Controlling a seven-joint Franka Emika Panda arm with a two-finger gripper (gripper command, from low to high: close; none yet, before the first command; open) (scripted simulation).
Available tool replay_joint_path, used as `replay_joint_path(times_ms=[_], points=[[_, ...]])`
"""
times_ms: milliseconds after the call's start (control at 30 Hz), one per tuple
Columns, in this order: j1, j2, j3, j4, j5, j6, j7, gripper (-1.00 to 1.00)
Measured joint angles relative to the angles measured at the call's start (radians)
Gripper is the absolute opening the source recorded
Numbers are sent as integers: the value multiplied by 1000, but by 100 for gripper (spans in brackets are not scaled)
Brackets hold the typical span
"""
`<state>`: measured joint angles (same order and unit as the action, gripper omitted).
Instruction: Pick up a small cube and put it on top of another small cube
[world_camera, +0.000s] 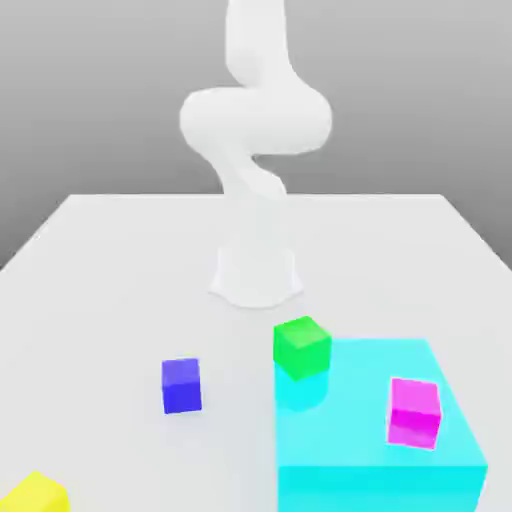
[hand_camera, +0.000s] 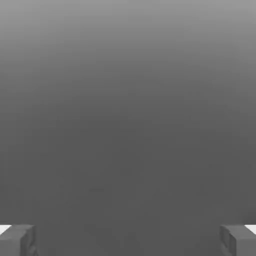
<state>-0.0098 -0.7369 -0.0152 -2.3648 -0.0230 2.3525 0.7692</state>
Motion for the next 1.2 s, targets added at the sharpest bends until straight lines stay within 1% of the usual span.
replay_joint_path(times_ms=[233,433,533,567,600,667,700,767,833,867,1100,1200], points=[[-34,213,-75,-212,-68,175,-108,0],[-67,406,-158,-403,-99,332,-230,0],[-73,525,-218,-510,-99,427,-313,0],[-74,582,-234,-540,-82,470,-353,0],[-73,652,-240,-559,-40,524,-404,0],[-85,752,-216,-566,52,601,-485,0],[-104,793,-183,-562,97,634,-519,0],[-179,869,-95,-552,156,695,-564,0],[-250,942,-21,-540,177,756,-582,0],[-267,962,-2,-536,182,773,-587,-100],[-272,959,2,-537,177,770,-583,-100],[-228,870,-57,-553,121,697,-541,-100]])
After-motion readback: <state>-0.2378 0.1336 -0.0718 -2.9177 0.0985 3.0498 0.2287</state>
